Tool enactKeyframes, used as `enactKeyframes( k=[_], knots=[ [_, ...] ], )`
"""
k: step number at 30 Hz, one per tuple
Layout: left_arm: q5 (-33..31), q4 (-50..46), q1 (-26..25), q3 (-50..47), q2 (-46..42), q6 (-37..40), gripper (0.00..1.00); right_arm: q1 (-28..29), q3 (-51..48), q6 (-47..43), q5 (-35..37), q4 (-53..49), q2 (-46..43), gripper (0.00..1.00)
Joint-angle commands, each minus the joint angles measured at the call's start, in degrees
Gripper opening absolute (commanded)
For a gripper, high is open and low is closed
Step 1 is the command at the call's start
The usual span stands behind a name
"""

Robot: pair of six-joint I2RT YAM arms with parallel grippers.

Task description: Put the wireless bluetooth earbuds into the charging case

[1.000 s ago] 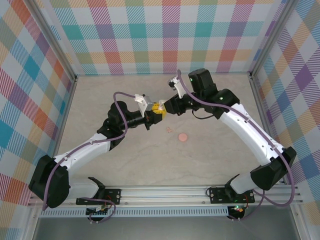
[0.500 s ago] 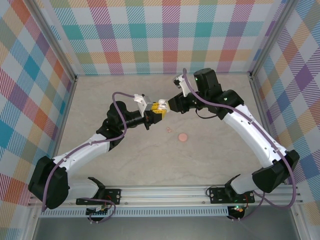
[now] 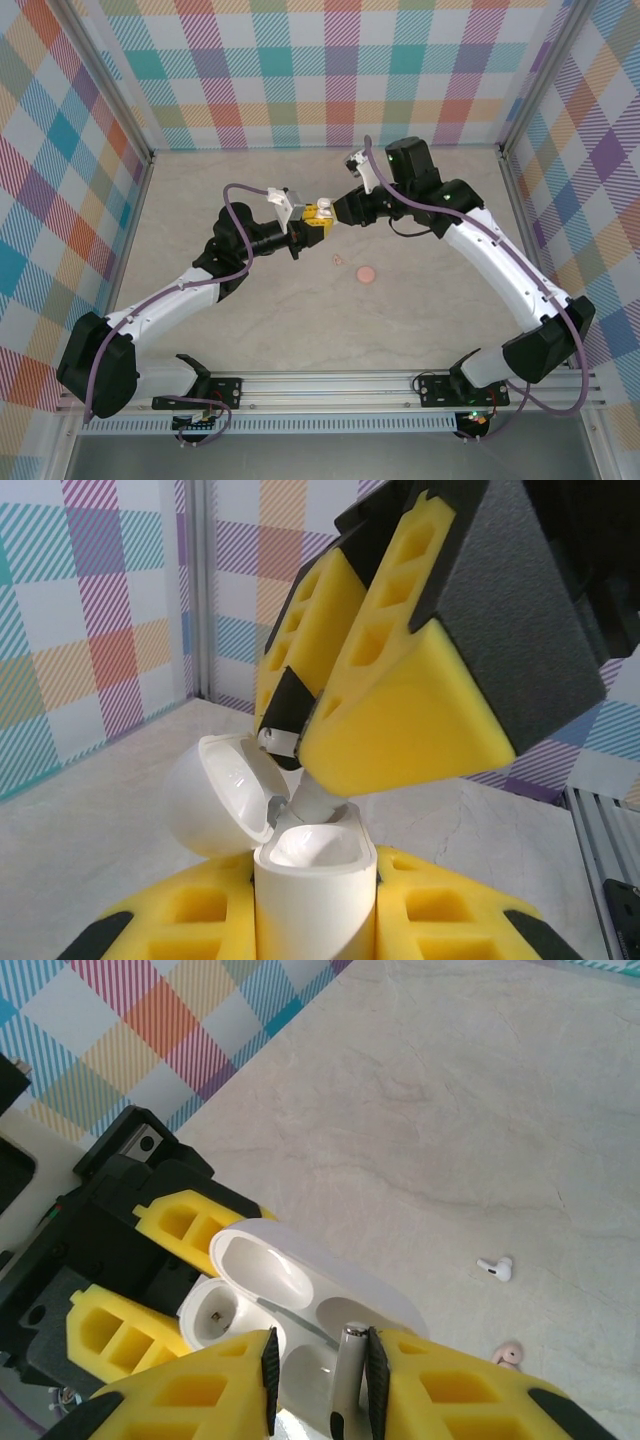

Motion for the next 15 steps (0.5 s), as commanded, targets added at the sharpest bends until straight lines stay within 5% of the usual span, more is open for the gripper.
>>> enactKeyframes(
  k=[1, 15],
  knots=[
    [0.3, 5.1, -0.1, 0.1, -0.6, -1.2, 0.0, 0.0, -1.0, 0.7, -2.0, -0.9, 1.9, 0.32],
    [-2.0, 1.4, 0.1, 0.1, -1.2, 0.3, 0.0, -0.4, -1.3, 2.0, 3.3, -0.1, -0.8, 0.13]
  ],
)
